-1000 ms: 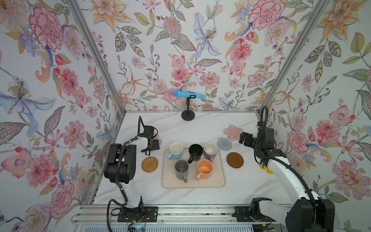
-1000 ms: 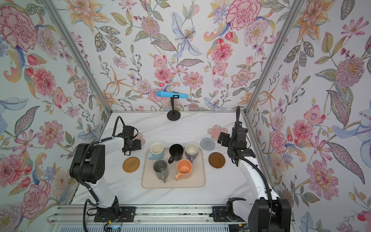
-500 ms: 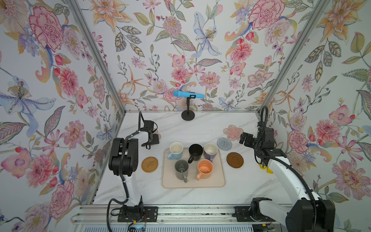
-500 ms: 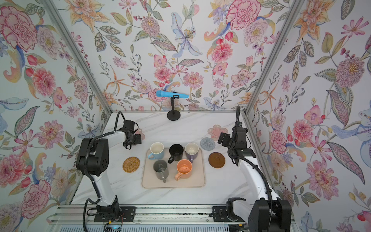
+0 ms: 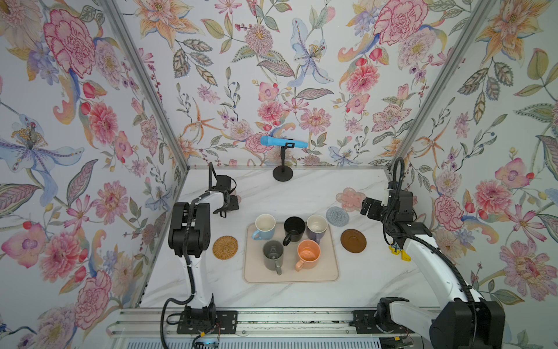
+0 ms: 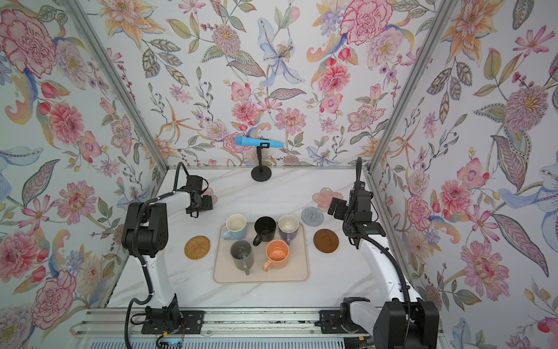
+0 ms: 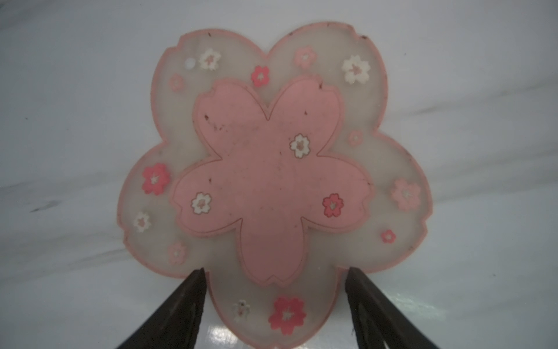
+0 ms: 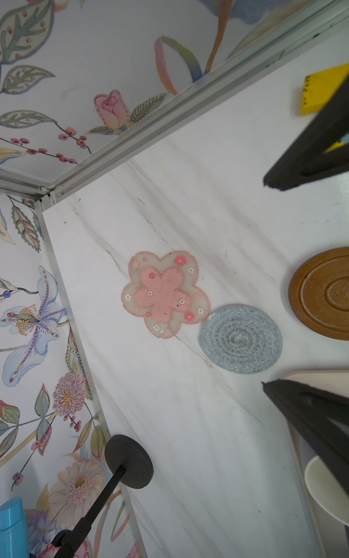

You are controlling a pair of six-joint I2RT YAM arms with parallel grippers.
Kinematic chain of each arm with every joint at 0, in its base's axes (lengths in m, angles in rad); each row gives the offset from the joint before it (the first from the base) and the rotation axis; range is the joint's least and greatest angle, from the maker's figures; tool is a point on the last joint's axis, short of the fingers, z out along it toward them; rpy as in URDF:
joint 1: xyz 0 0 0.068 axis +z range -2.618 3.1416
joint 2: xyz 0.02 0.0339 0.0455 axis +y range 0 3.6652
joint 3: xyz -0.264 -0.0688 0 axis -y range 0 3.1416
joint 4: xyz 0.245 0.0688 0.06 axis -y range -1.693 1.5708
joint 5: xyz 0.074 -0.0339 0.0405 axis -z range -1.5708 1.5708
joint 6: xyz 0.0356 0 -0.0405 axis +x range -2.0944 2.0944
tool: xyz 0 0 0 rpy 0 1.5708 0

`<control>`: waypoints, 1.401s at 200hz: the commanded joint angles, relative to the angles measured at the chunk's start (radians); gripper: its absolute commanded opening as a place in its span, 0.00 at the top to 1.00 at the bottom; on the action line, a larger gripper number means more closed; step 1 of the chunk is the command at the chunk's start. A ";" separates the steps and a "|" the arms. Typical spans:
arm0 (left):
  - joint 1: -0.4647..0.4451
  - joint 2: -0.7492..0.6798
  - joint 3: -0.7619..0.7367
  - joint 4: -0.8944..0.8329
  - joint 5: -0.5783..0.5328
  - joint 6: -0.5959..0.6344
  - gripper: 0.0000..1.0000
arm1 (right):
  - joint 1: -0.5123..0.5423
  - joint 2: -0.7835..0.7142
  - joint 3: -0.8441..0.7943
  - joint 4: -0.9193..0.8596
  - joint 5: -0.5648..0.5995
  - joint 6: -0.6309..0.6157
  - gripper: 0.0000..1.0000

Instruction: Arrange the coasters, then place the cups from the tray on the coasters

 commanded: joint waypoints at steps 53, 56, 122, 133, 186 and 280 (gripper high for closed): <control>0.019 0.066 0.001 -0.093 -0.026 0.004 0.23 | 0.006 0.023 0.025 -0.017 0.007 0.013 0.01; 0.021 0.065 0.001 -0.094 -0.027 0.003 0.24 | 0.007 0.023 0.024 -0.018 0.005 0.014 0.01; 0.022 0.082 0.015 -0.083 -0.011 -0.015 0.24 | 0.007 0.022 0.008 -0.019 0.010 0.009 0.01; 0.022 0.076 0.011 -0.072 0.000 -0.023 0.24 | 0.007 0.022 0.006 -0.017 0.010 0.008 0.01; 0.021 -0.024 -0.039 -0.059 0.075 -0.034 0.19 | 0.006 0.044 0.020 -0.023 0.013 0.006 0.01; 0.019 -0.311 -0.110 -0.125 0.124 0.037 0.13 | 0.022 0.280 0.176 -0.030 0.035 0.015 0.03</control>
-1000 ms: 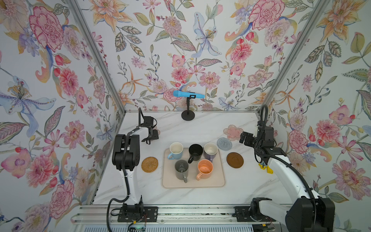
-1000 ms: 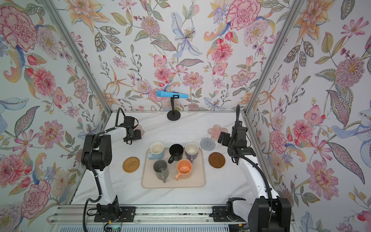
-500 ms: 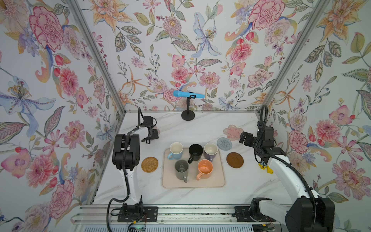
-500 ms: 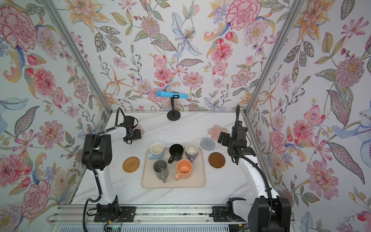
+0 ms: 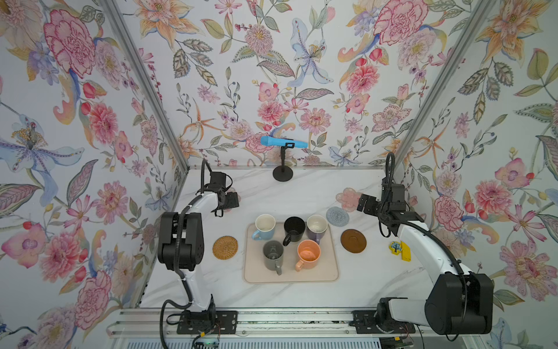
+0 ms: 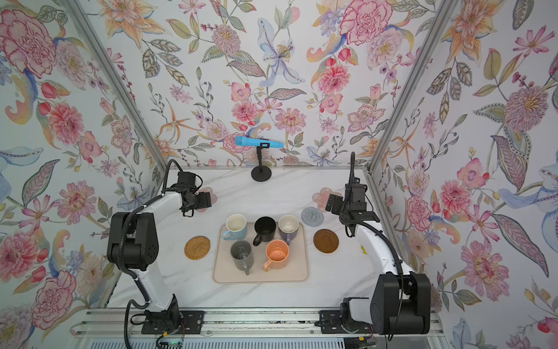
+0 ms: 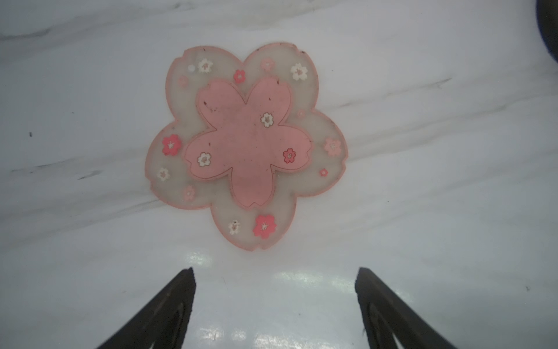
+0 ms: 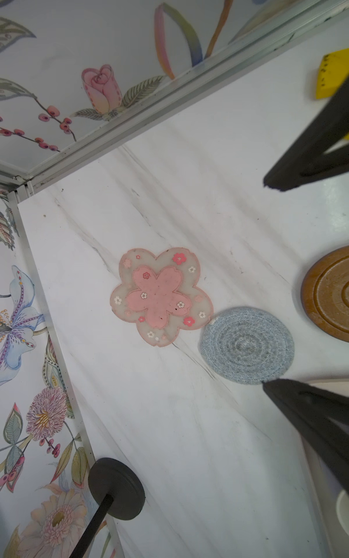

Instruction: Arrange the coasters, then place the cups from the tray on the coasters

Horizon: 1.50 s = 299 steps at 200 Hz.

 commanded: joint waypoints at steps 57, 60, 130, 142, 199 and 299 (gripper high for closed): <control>-0.006 -0.225 -0.177 -0.123 -0.057 -0.027 0.18 | 0.055 0.224 0.138 -0.019 0.042 0.048 0.09; -0.008 -0.236 -0.186 -0.128 -0.060 -0.028 0.18 | 0.057 0.225 0.139 -0.017 0.042 0.046 0.09; -0.152 -0.435 -0.417 -0.195 -0.106 -0.147 0.35 | 0.084 0.210 0.122 -0.020 0.029 0.041 0.08; -0.191 -0.438 -0.449 -0.206 -0.124 -0.160 0.46 | 0.084 0.198 0.116 -0.020 0.031 0.043 0.08; -0.202 -0.468 -0.602 -0.126 -0.109 -0.225 0.79 | 0.083 0.138 0.086 -0.023 0.029 0.042 0.06; -0.182 -0.359 -0.610 -0.058 -0.131 -0.219 0.84 | 0.061 0.030 0.027 -0.039 0.042 0.022 0.05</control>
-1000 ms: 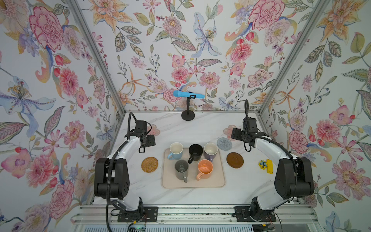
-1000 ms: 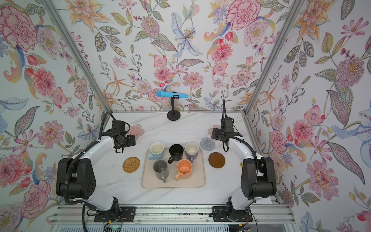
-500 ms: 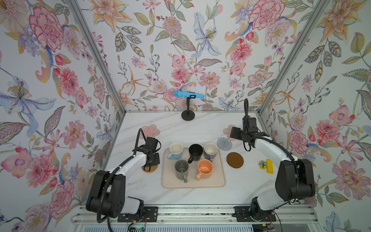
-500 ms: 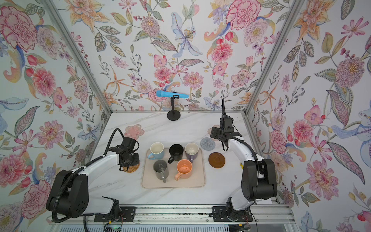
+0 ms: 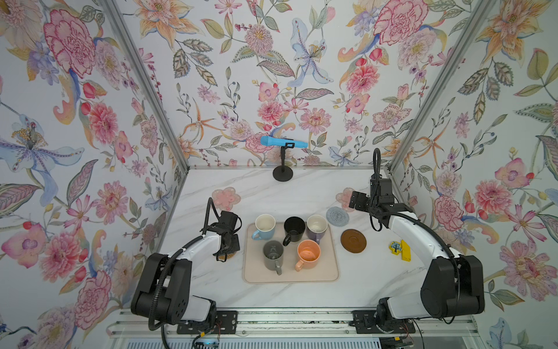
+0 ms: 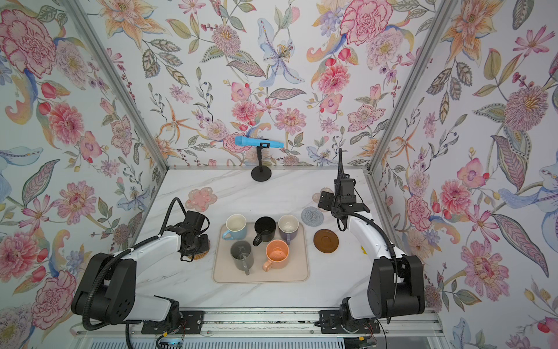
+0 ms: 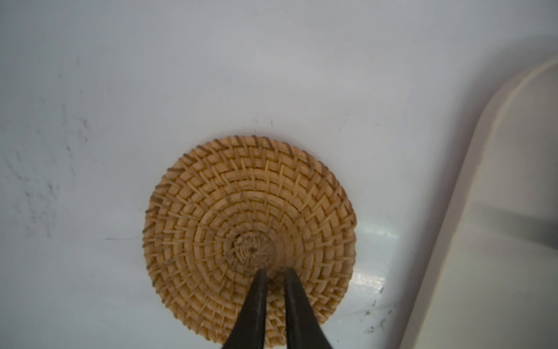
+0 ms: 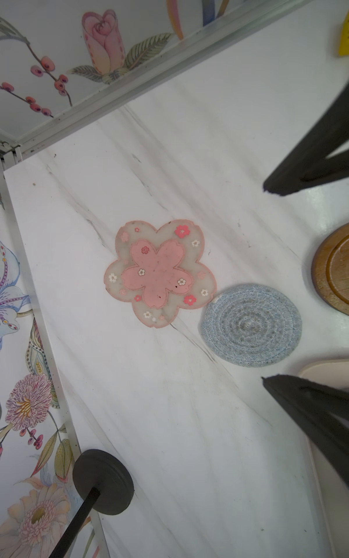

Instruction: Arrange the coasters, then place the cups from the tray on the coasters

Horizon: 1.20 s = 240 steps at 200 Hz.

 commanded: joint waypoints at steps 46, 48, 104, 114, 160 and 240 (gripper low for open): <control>0.022 0.109 0.040 0.049 0.016 0.015 0.84 | -0.026 -0.058 -0.050 -0.019 0.012 -0.011 0.05; 0.022 0.112 0.040 0.052 0.018 0.017 0.84 | -0.027 -0.058 -0.051 -0.020 0.011 -0.011 0.05; 0.027 0.253 0.133 0.100 0.037 0.040 0.85 | -0.036 -0.068 -0.071 -0.019 0.002 -0.011 0.05; 0.027 0.285 0.175 0.092 0.044 0.053 0.85 | -0.037 -0.070 -0.073 -0.019 -0.001 -0.011 0.05; 0.028 0.410 0.301 0.107 0.091 0.081 0.85 | -0.043 -0.085 -0.085 -0.024 -0.001 -0.018 0.05; -0.009 0.512 0.470 0.100 0.166 0.091 0.86 | -0.053 -0.080 -0.086 -0.026 -0.019 -0.011 0.05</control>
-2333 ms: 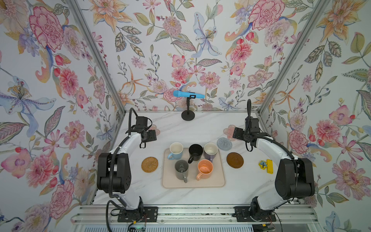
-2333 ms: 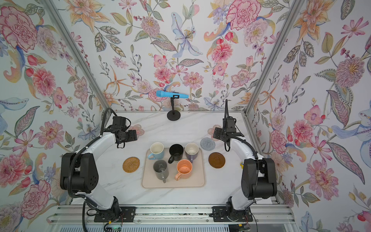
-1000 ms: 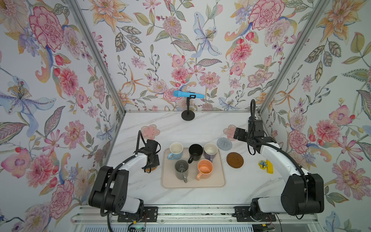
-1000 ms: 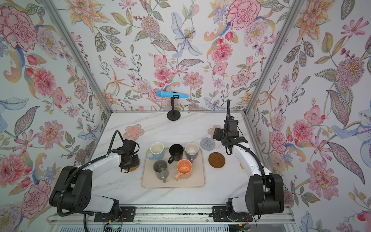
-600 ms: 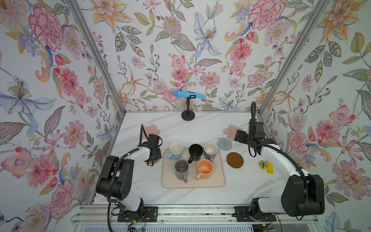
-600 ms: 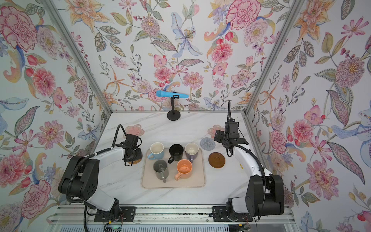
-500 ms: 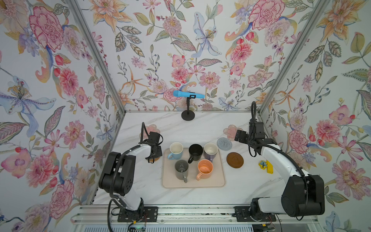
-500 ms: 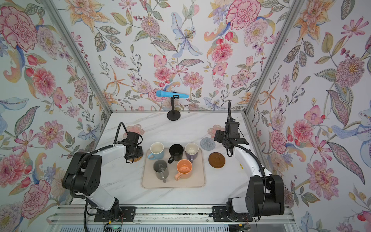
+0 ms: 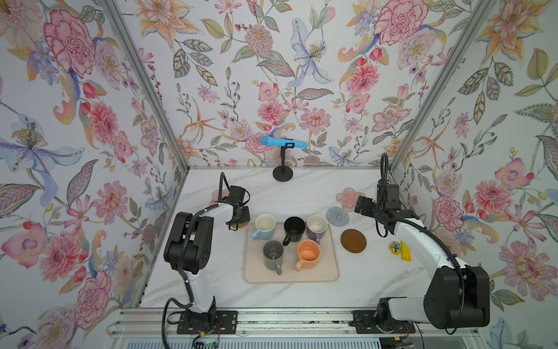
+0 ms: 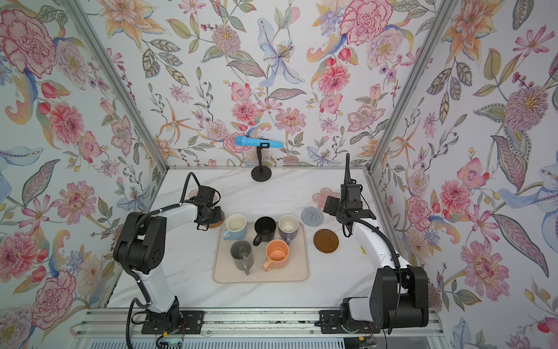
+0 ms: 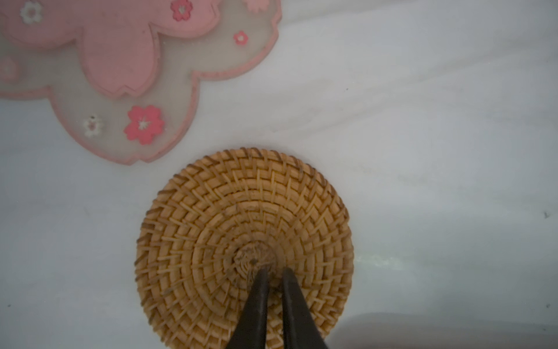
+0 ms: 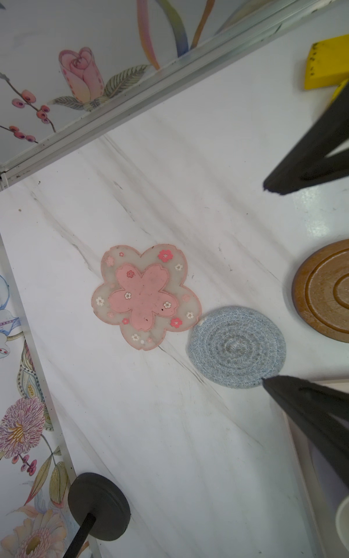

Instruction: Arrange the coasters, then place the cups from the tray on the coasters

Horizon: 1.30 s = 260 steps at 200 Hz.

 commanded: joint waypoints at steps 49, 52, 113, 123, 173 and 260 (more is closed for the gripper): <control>-0.035 0.120 0.091 -0.052 0.107 0.011 0.86 | -0.003 -0.020 -0.017 -0.020 -0.011 -0.001 0.05; -0.036 0.123 0.094 -0.049 0.112 0.011 0.86 | -0.003 -0.021 -0.017 -0.021 -0.009 -0.001 0.05; -0.046 0.223 0.233 -0.066 0.168 0.025 0.86 | -0.004 -0.023 -0.014 -0.040 -0.009 -0.007 0.05; -0.052 0.238 0.256 -0.072 0.164 0.031 0.86 | -0.004 -0.025 -0.017 -0.040 -0.007 -0.007 0.05; -0.059 0.294 0.322 -0.045 0.168 0.022 0.86 | -0.003 -0.020 -0.022 -0.045 -0.009 0.006 0.05; -0.059 0.399 0.437 0.004 0.212 -0.027 0.81 | 0.030 0.021 -0.013 -0.046 -0.006 0.013 0.05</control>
